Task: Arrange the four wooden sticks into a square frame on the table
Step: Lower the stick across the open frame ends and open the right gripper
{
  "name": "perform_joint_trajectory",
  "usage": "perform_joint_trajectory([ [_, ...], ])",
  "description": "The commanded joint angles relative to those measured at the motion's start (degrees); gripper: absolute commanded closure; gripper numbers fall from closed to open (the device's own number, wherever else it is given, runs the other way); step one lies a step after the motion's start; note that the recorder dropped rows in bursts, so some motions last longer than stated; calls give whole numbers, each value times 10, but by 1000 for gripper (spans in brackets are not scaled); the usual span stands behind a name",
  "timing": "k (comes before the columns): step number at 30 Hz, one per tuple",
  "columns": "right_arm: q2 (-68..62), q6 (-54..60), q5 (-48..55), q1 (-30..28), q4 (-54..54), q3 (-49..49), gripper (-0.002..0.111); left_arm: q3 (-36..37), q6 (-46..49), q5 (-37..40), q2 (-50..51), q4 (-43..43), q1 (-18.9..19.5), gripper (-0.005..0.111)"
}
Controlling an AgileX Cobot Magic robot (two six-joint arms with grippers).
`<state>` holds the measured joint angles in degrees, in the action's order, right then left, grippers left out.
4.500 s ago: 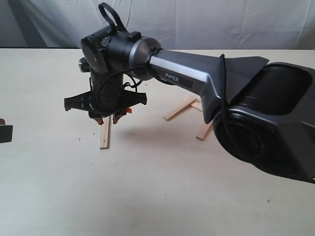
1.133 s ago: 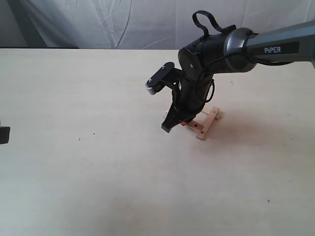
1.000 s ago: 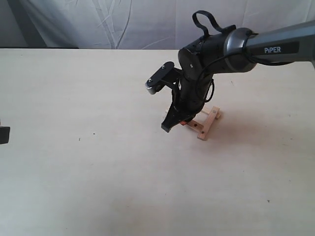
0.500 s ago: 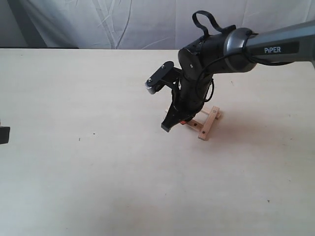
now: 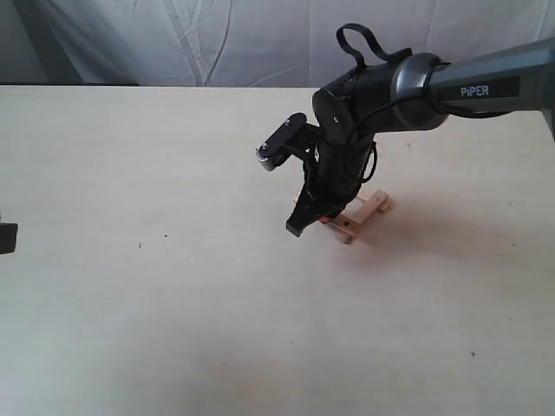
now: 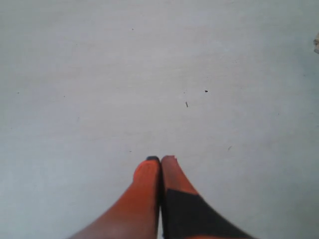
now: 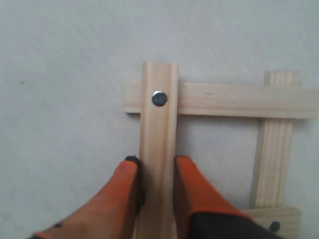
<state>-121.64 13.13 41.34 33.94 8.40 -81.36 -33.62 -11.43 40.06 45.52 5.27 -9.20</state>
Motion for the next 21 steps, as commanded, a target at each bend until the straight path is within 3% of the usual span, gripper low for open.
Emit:
perform_joint_trajectory([
  [1, 2, 2, 34, -2, 33, -24, 109, 4, 0, -2, -5, 3, 3, 107],
  [21, -15, -3, 22, -2, -10, -28, 109, 4, 0, -2, -5, 8, 3, 107],
])
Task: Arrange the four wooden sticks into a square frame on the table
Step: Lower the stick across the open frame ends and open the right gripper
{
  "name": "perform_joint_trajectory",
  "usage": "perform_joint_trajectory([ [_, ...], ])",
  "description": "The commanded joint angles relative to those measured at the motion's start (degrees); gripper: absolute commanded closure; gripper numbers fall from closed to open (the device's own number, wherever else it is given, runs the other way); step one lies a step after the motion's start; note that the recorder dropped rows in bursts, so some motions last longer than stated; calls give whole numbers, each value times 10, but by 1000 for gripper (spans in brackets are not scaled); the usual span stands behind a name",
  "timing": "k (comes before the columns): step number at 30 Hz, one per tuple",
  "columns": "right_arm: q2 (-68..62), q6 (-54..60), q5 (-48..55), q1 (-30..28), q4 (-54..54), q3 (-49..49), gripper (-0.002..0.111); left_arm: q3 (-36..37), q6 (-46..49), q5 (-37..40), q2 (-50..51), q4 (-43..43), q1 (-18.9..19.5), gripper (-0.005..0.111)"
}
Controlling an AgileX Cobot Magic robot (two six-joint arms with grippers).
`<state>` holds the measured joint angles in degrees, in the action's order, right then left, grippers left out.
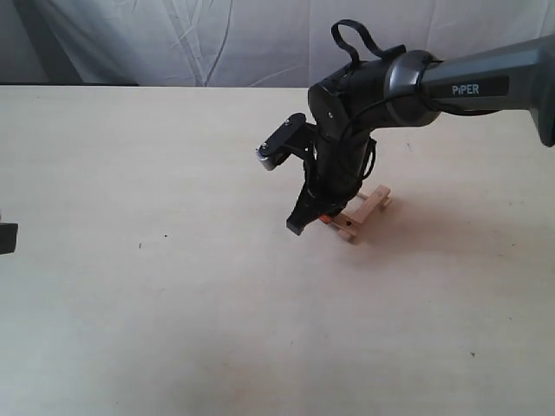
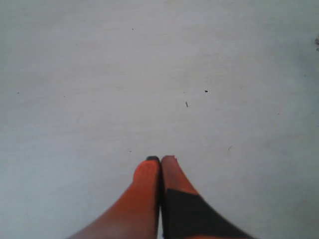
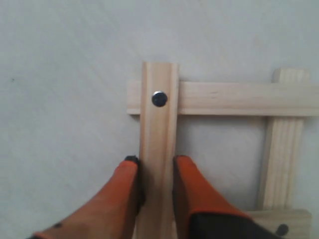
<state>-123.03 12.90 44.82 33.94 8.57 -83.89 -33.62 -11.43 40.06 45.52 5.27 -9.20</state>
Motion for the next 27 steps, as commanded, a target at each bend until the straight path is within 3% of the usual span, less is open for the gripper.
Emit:
perform_joint_trajectory([
  [1, -2, 0, -14, -2, -12, -3, 109, 4, 0, -2, -5, 8, 3, 107],
  [9, 1, -19, -17, -2, -13, -3, 108, 4, 0, -2, -5, 8, 3, 107],
  [18, 28, -26, -16, -2, -28, -4, 72, 4, 0, -2, -5, 8, 3, 107],
  [24, 72, -26, 3, -5, -75, -4, 79, 4, 0, -2, -5, 8, 3, 107],
  [27, 94, -26, 19, -15, -121, -4, 96, 4, 0, -2, -5, 8, 3, 107],
])
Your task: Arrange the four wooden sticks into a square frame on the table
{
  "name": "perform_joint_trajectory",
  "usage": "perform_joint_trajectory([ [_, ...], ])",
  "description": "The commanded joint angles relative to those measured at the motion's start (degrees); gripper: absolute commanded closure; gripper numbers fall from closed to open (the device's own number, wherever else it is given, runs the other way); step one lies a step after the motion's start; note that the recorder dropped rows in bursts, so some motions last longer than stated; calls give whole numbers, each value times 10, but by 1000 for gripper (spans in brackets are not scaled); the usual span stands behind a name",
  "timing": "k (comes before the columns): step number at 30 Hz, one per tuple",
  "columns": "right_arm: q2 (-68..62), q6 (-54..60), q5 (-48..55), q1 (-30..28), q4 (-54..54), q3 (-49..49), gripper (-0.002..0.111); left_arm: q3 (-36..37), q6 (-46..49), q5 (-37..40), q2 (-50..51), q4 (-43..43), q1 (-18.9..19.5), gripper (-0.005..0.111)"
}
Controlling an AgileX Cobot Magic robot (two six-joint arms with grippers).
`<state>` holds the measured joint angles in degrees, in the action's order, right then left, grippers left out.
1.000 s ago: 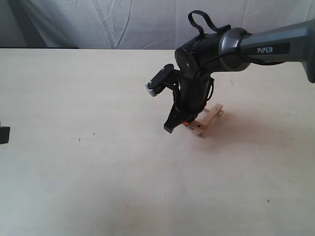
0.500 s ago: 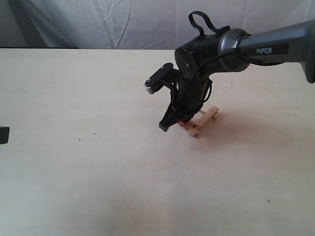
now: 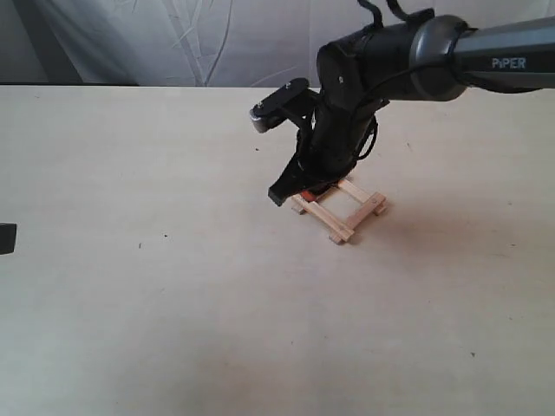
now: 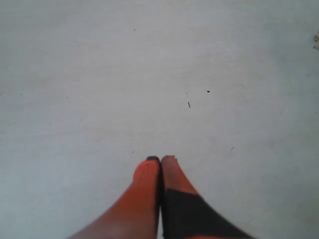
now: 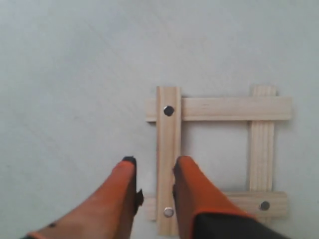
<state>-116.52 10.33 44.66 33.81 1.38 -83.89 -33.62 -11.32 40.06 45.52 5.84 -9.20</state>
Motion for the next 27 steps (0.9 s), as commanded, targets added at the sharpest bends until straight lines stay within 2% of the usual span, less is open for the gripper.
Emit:
perform_joint_trajectory([
  [1, 34, -6, 25, -19, -69, -4, 104, 4, -1, -2, -5, 2, 3, 107],
  [2, 38, -14, 29, -25, -85, -4, 109, 4, -1, -2, -5, 2, 3, 107],
  [12, 87, -56, 100, -104, -134, 16, 109, 4, -1, -2, -5, 2, 3, 107],
  [23, 275, -63, 25, -230, -132, 207, 109, 4, -1, -2, -5, 2, 3, 107],
  [27, 361, -65, -16, -252, -105, 279, 109, 4, -1, -2, -5, 2, 3, 107],
])
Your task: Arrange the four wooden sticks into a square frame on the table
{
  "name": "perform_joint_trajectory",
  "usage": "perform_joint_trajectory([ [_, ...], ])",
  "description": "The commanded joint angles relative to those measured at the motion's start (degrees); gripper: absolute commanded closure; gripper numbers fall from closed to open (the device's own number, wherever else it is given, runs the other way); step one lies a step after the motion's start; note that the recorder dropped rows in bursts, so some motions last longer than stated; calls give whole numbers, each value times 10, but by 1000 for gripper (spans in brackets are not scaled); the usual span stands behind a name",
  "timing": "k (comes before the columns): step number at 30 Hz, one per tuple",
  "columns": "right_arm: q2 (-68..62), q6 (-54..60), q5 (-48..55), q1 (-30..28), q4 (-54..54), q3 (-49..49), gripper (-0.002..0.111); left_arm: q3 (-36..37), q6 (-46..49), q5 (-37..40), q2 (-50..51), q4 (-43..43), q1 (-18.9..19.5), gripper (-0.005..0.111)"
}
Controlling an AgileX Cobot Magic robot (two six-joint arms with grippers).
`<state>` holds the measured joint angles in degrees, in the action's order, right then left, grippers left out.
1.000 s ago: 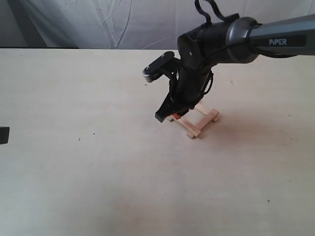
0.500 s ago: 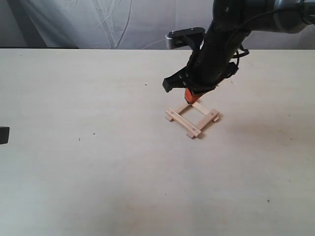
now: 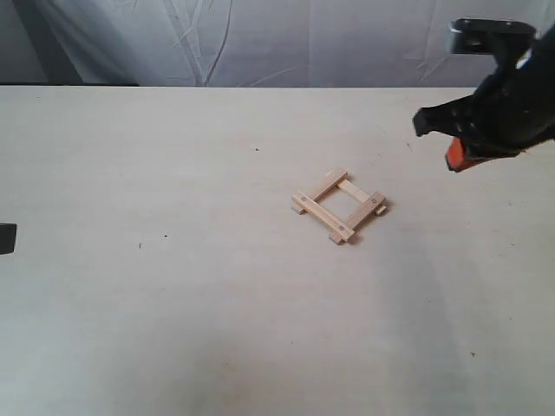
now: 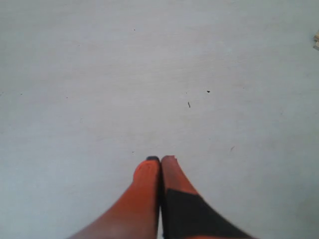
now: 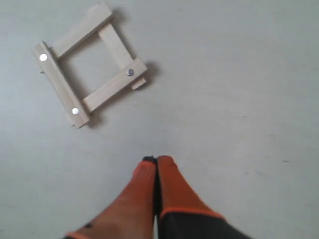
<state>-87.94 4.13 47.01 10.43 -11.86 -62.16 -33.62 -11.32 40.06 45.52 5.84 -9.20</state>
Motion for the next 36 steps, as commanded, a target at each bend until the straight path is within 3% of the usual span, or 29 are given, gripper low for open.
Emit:
perform_joint_trajectory([
  [1, 102, -3, -52, -19, 37, 81, 109, 4, -1, -2, -5, 2, 3, 107],
  [12, 416, -3, -171, -19, 49, 279, 109, 4, -1, -2, -5, 2, 3, 107],
  [18, 516, -3, -160, -19, 49, 280, 109, 4, -1, -3, -5, 3, 3, 107],
  [36, 655, 1, -174, -37, 63, 313, 109, 4, -1, -2, -5, 3, 3, 107],
])
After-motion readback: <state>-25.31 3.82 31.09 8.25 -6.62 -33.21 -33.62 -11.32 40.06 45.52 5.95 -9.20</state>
